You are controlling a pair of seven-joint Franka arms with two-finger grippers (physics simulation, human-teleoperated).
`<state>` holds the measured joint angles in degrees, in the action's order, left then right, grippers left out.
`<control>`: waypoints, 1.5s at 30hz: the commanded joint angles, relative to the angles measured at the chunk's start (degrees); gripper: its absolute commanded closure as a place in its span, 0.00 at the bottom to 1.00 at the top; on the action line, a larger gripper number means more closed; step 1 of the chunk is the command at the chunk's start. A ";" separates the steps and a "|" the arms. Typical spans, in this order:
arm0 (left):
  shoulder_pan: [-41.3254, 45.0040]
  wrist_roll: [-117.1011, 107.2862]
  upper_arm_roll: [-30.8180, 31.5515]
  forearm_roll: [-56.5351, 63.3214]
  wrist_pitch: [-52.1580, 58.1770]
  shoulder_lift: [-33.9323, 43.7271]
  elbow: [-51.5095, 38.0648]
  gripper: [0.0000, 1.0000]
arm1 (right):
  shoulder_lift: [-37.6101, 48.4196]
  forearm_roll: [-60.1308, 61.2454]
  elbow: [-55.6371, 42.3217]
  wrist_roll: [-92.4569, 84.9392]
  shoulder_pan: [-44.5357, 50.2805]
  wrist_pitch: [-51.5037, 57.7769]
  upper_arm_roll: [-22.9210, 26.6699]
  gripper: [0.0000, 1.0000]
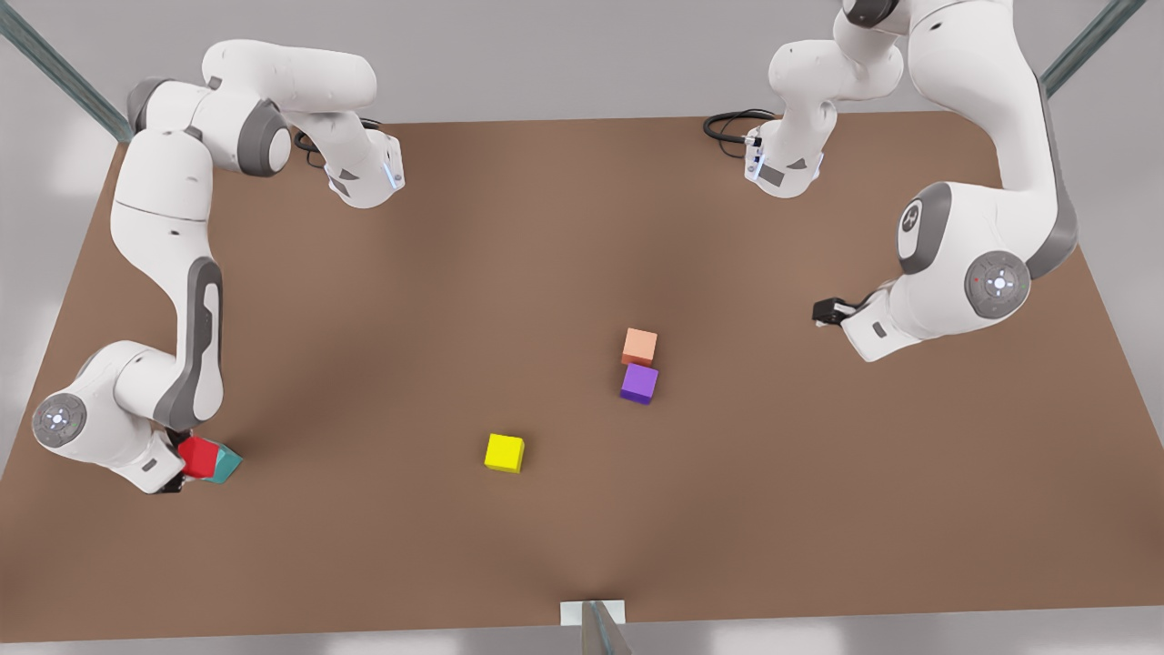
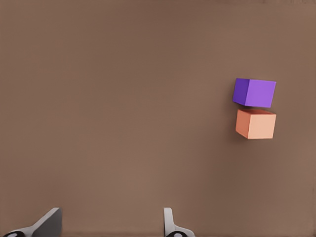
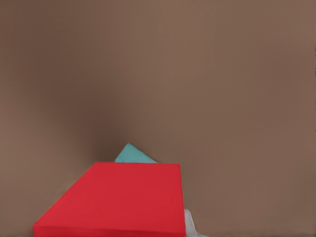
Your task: Pick up red wooden cube and pass to hand red wooden cube and place in blue wooden cube
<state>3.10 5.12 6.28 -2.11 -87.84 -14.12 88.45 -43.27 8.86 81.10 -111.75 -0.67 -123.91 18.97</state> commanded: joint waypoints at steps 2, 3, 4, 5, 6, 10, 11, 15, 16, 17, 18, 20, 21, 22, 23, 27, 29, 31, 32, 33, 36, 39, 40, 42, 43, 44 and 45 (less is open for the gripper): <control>-0.11 -5.47 -0.04 -0.08 -0.05 -0.30 -0.04 0.00 | -0.41 1.25 0.20 2.94 -0.13 -4.06 0.01 0.40; -0.11 -5.47 -0.04 -0.08 -0.05 -0.47 -0.04 0.00 | -0.41 1.25 0.46 2.85 -0.13 -4.06 0.01 0.40; -0.20 -5.47 -0.04 -0.08 -0.05 -0.56 -0.04 0.00 | -1.12 1.25 0.46 2.85 -0.30 -4.06 0.01 0.40; -0.20 -5.47 -0.04 -0.08 -0.05 -0.56 -0.04 0.00 | -1.29 1.33 0.46 2.94 -0.39 -4.06 0.01 0.39; -0.20 -5.47 -0.04 -0.08 -0.14 -0.56 -0.04 0.00 | -1.38 1.42 0.46 3.03 -0.39 -4.06 0.01 0.15; -0.38 -5.47 -0.13 0.01 -0.14 -0.91 -0.12 0.00 | -1.47 1.60 0.99 3.64 -0.57 -3.98 0.01 0.00; -0.38 -5.47 -0.04 0.01 -0.14 -0.91 -0.12 0.00 | -1.47 1.60 0.99 3.64 -0.48 -3.98 0.01 0.00; -0.38 -5.47 -0.13 0.09 -0.14 -0.91 -0.12 0.00 | -1.47 1.60 0.90 3.29 -0.48 -3.62 0.01 0.00; -0.46 -5.47 -0.13 0.09 -0.14 -0.91 -0.12 0.00 | -1.38 1.60 0.90 3.29 -0.48 -3.27 0.01 0.00; -0.38 -5.47 -0.13 0.09 -0.14 -1.00 -0.12 0.00 | -1.38 1.60 0.99 3.21 -0.48 -3.10 0.01 0.00; -0.55 -5.47 -0.13 0.09 -0.14 -1.44 -0.12 0.00 | -1.29 1.60 0.99 3.21 -0.48 -2.40 0.01 0.00; -0.55 -5.47 -0.13 0.09 -0.14 -1.53 -0.12 0.00 | -1.12 1.60 0.99 3.21 -0.48 -1.43 0.01 0.00; -0.55 -5.47 -0.13 0.09 -0.14 -1.61 -0.12 0.00 | -1.03 1.60 0.99 3.12 -0.48 -1.16 0.01 0.00; -0.55 -5.47 -0.13 0.09 -0.14 -1.70 -0.12 0.00 | -0.85 1.60 0.99 3.12 -0.56 -0.20 0.01 0.00; -0.55 -5.47 -0.13 0.09 -0.14 -1.70 -0.12 0.00 | -0.59 1.60 0.99 3.12 -0.57 0.94 0.01 0.00; -0.64 -5.47 -0.13 0.09 -0.14 -1.70 -0.12 0.00 | 0.20 1.42 0.73 3.12 -0.65 4.55 0.10 0.00; -0.55 -5.64 -0.13 -0.08 -0.05 -1.70 -0.12 0.00 | 0.64 1.33 0.20 3.12 -0.57 5.78 0.10 0.00; -0.64 -5.56 -0.04 0.01 0.04 -1.61 -0.12 0.00 | 0.64 1.42 -0.24 3.12 -0.57 6.57 0.10 0.00; -0.90 -5.47 -0.13 0.01 0.04 -1.61 -0.12 0.00 | 0.64 1.42 -1.12 3.12 -0.57 7.89 0.10 0.00; -0.82 -5.47 -0.13 0.01 -0.05 -1.62 -0.12 0.00 | 0.73 1.42 -2.52 3.21 -0.48 9.56 0.10 0.00; -0.90 -5.47 -0.13 0.01 -0.05 -1.70 -0.12 0.00 | 3.98 1.07 -3.84 3.29 -0.30 14.74 0.19 0.00; -0.64 -5.56 -0.04 -0.08 -0.05 -1.62 -0.39 0.00 | 7.32 1.60 -9.72 22.34 0.31 31.07 -0.51 0.00; -0.47 -5.56 -0.04 -0.08 -0.05 -1.70 -0.30 0.00 | 9.16 3.43 -11.58 46.31 3.56 40.49 -0.69 0.00; -0.73 -5.47 -0.04 0.00 0.12 -1.70 -0.39 0.00 | 9.52 6.35 -11.84 94.13 8.74 46.38 -0.43 0.00; -0.64 -5.56 -0.04 -0.17 0.21 -1.70 -0.39 0.00 | 8.21 3.88 -12.19 108.13 11.74 47.18 -0.60 0.00; -0.64 -5.65 -0.04 -0.26 0.21 -1.70 -0.39 0.00 | 6.01 2.58 -14.99 110.69 12.96 47.53 -0.51 0.00; -0.47 -6.00 -0.04 -0.26 0.47 -1.61 -0.39 0.00 | 5.92 -0.42 -18.51 110.96 14.90 51.11 -0.51 0.00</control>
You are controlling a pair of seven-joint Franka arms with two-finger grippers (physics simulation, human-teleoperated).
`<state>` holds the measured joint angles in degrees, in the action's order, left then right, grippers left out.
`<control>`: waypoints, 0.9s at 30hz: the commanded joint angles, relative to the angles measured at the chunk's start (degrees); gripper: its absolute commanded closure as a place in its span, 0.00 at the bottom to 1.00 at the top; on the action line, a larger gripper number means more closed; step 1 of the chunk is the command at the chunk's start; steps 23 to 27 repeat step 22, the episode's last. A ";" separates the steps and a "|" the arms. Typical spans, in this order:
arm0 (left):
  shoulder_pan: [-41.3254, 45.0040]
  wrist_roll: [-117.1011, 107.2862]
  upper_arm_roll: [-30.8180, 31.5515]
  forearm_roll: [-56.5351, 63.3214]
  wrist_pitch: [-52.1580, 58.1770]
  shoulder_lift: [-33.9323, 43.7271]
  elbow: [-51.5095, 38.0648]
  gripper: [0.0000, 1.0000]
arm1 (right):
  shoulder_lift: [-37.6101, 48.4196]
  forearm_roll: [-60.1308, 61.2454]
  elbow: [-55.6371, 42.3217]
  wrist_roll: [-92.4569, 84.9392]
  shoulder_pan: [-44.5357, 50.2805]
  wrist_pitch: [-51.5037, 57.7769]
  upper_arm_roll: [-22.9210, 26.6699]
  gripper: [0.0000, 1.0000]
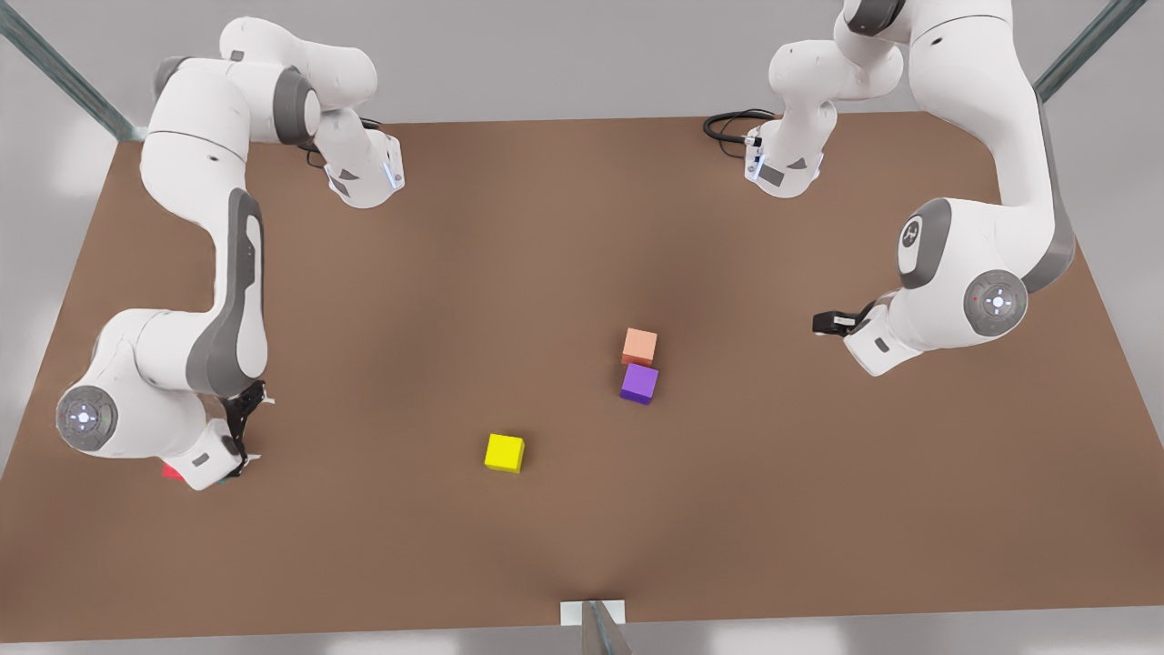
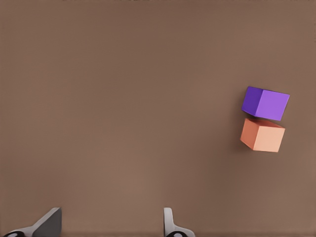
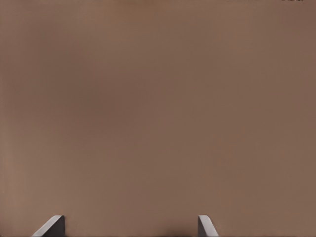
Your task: Pick up red wooden cube and pass to hand red wooden cube and place in blue wooden cube
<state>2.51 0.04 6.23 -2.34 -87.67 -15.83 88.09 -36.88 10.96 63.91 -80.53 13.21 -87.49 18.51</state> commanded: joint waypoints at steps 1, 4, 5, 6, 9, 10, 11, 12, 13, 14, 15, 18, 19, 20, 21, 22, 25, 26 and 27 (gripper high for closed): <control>0.12 -0.83 0.09 -0.04 1.80 0.10 -0.03 0.00 | 1.01 -3.23 -5.19 82.19 4.70 20.41 0.82 0.00; 0.39 -0.74 0.09 -0.04 2.50 0.18 -0.03 0.00 | 12.79 -3.40 -3.36 92.65 4.46 25.70 -2.32 0.00; 0.04 -0.39 0.09 -0.12 2.59 0.10 -0.03 0.00 | 19.29 -11.20 1.30 94.85 -2.56 24.65 -15.05 0.00; 0.65 -0.48 0.18 -0.13 2.85 0.10 0.06 0.00 | 24.74 -15.01 8.06 95.82 -4.24 21.23 -19.39 0.00; -0.14 -0.48 0.88 -0.13 5.76 0.01 -0.03 0.00 | 27.83 -13.69 14.40 94.68 -5.21 14.54 -19.39 0.00; -0.32 -0.48 0.80 -0.04 5.67 0.09 -0.11 0.00 | 28.09 -13.69 15.02 94.68 -5.21 14.10 -19.30 0.00; -0.32 -0.56 0.80 0.05 5.67 0.27 -0.20 0.00 | 28.88 -13.60 16.60 94.68 -5.21 13.05 -19.30 0.00; -0.32 -0.56 0.80 -0.04 5.67 0.36 -1.43 0.00 | 28.97 -13.60 16.95 94.68 -5.21 12.60 -19.21 0.00; -0.93 -0.39 0.71 -0.13 5.67 0.36 -2.14 0.00 | 28.97 -13.60 16.95 94.68 -5.21 12.60 -19.12 0.00; -1.02 -0.48 0.71 -0.30 5.67 0.27 -2.14 0.00 | 28.97 -13.60 17.13 94.68 -5.39 12.17 -19.12 0.00; -1.02 -0.56 0.88 -0.13 5.84 0.45 -2.22 0.00 | 29.15 -13.60 17.39 94.59 -5.56 11.82 -19.12 0.00; -1.11 -0.48 0.88 -0.04 5.84 0.45 -2.22 0.00 | 29.50 -13.60 18.36 93.71 -5.65 10.67 -18.95 0.00; -1.02 -0.48 0.88 -0.04 5.84 0.45 -2.22 0.00 | 31.07 -13.60 20.81 92.49 -5.74 8.92 -18.86 0.00; -1.02 -0.48 0.88 -0.04 5.84 0.45 -2.22 0.00 | 32.04 -13.60 22.05 92.40 -5.74 8.04 -18.86 0.00; -0.93 -0.48 0.88 -0.13 5.76 0.45 -2.22 0.00 | 32.31 -13.60 22.49 92.31 -5.74 7.68 -18.86 0.00; -0.84 -0.48 0.97 -0.13 5.84 0.45 -2.31 0.00 | 32.40 -13.60 22.75 92.31 -5.74 7.68 -18.77 0.00; -0.84 -0.48 0.97 -0.13 5.84 0.45 -2.31 0.00 | 32.40 -13.60 22.75 92.31 -5.74 7.68 -18.77 0.00; -0.84 -0.48 0.97 -0.13 5.84 0.45 -2.31 0.00 | 32.40 -13.60 22.75 92.31 -5.74 7.68 -18.77 0.00; -0.84 -0.48 0.97 -0.13 5.84 0.45 -2.31 0.00 | 32.40 -13.60 22.75 92.31 -5.74 7.68 -18.77 0.00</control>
